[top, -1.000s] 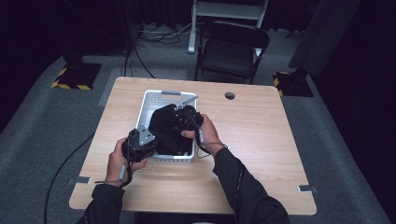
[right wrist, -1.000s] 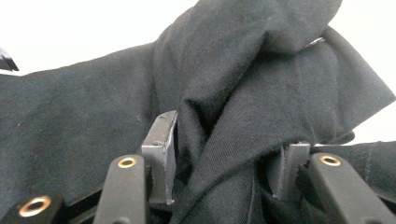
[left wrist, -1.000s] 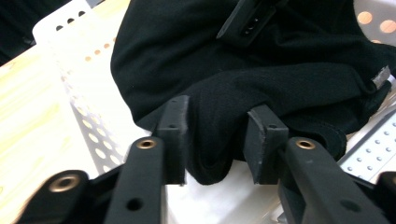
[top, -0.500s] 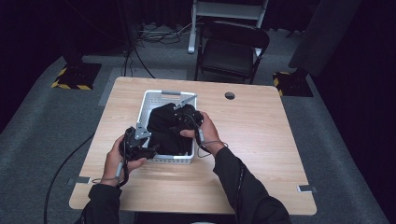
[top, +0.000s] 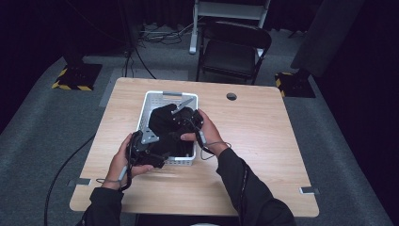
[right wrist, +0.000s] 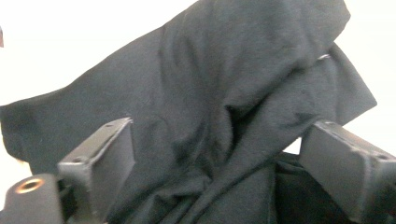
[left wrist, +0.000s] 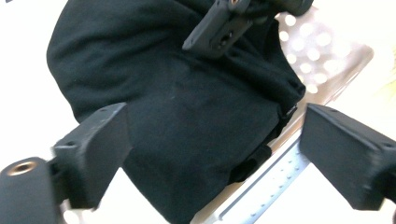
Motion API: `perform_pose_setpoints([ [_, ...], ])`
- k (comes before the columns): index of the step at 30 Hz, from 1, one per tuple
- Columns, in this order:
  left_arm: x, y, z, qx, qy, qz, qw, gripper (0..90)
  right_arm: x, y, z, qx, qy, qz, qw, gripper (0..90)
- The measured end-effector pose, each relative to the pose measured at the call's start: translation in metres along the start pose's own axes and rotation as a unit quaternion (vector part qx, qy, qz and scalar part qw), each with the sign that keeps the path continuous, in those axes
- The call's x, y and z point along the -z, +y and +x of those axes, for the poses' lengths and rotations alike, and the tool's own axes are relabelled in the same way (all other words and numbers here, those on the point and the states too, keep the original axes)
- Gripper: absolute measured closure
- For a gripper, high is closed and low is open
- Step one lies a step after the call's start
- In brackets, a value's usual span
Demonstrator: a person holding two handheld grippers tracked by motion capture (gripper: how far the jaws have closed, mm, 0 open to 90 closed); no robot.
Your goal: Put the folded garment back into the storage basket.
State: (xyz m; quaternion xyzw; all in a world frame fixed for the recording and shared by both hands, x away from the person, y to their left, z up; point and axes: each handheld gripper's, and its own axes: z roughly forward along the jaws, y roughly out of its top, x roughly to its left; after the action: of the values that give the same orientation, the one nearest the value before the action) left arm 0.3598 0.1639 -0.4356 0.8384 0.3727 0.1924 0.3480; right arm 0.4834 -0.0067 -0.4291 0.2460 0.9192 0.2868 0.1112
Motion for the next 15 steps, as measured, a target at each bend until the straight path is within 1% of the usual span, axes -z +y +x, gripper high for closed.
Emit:
perform_pose_setpoints([
  [1,0.000,0.000,-0.001,0.001,0.003,-0.001,1.0000,6.8,-0.001,0.000,0.001,0.003,0.002,0.003,1.0000,8.4],
  [3,0.001,0.001,-0.001,0.002,-0.002,-0.001,1.0000,5.4,-0.002,0.000,0.002,0.009,0.002,0.001,1.0000,7.0],
  [4,0.001,0.001,-0.002,-0.001,-0.006,0.000,1.0000,5.0,-0.002,0.000,0.002,0.009,0.003,0.000,1.0000,6.8],
  [6,0.001,0.001,-0.004,-0.007,-0.004,0.003,1.0000,4.0,-0.002,0.000,0.004,0.017,-0.006,0.003,0.9998,6.8],
  [9,0.003,0.002,-0.007,-0.012,-0.010,-0.001,0.9999,3.2,-0.003,0.000,0.006,0.029,-0.012,0.006,0.9995,6.2],
  [12,0.004,0.003,-0.009,-0.016,-0.016,-0.003,0.9997,3.1,-0.003,0.000,0.006,0.028,-0.012,0.005,0.9995,6.2],
  [14,0.004,0.003,-0.011,-0.022,-0.016,-0.004,0.9996,3.0,-0.003,0.000,0.006,0.031,-0.010,0.005,0.9995,6.2],
  [15,0.004,0.003,-0.012,-0.024,-0.020,-0.003,0.9995,3.0,-0.003,0.000,0.006,0.033,-0.009,0.007,0.9994,6.2],
])
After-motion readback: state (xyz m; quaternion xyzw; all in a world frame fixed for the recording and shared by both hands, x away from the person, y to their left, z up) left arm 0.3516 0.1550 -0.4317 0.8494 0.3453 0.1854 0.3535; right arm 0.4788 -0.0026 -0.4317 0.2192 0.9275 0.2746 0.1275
